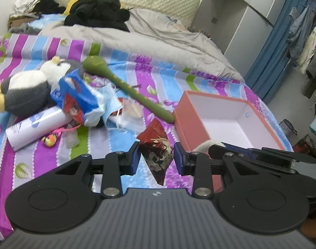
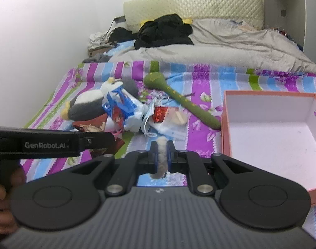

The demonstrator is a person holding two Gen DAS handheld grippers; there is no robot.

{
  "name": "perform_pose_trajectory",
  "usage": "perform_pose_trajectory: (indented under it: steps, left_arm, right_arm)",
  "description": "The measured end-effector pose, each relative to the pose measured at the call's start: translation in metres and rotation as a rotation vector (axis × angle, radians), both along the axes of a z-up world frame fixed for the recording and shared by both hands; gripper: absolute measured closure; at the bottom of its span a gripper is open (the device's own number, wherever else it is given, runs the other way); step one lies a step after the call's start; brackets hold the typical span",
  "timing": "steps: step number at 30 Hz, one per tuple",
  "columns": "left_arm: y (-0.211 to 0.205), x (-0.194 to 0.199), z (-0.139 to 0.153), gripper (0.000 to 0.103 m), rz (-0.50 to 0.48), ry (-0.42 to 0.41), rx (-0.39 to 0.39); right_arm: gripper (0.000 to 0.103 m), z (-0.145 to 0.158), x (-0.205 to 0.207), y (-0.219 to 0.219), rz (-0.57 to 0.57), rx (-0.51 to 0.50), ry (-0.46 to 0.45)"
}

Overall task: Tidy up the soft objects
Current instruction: 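Carry the red packet with the left tool while the right tool carries the white ring over the box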

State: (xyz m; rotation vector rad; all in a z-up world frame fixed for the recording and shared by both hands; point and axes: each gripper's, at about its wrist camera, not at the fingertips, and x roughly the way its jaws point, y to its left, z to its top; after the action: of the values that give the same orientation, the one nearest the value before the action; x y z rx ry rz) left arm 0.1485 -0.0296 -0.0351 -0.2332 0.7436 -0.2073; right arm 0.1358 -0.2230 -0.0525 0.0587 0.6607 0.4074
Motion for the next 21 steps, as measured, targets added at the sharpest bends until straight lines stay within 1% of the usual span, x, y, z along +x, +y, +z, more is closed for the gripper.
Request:
perform_pose_trajectory:
  steps: [5, 14, 21]
  left_arm:
    - [-0.013, 0.001, 0.016, 0.063, -0.018, -0.038, 0.002]
    - [-0.041, 0.011, 0.035, 0.063, -0.041, -0.082, 0.001]
    - [-0.082, 0.029, 0.036, 0.063, -0.104, -0.085, 0.001]
  right_arm:
    - [0.091, 0.013, -0.004, -0.01, -0.012, 0.003, -0.037]
    - [0.091, 0.028, -0.005, -0.037, -0.043, 0.008, -0.092]
    - [0.091, 0.032, -0.001, -0.07, -0.108, -0.007, -0.116]
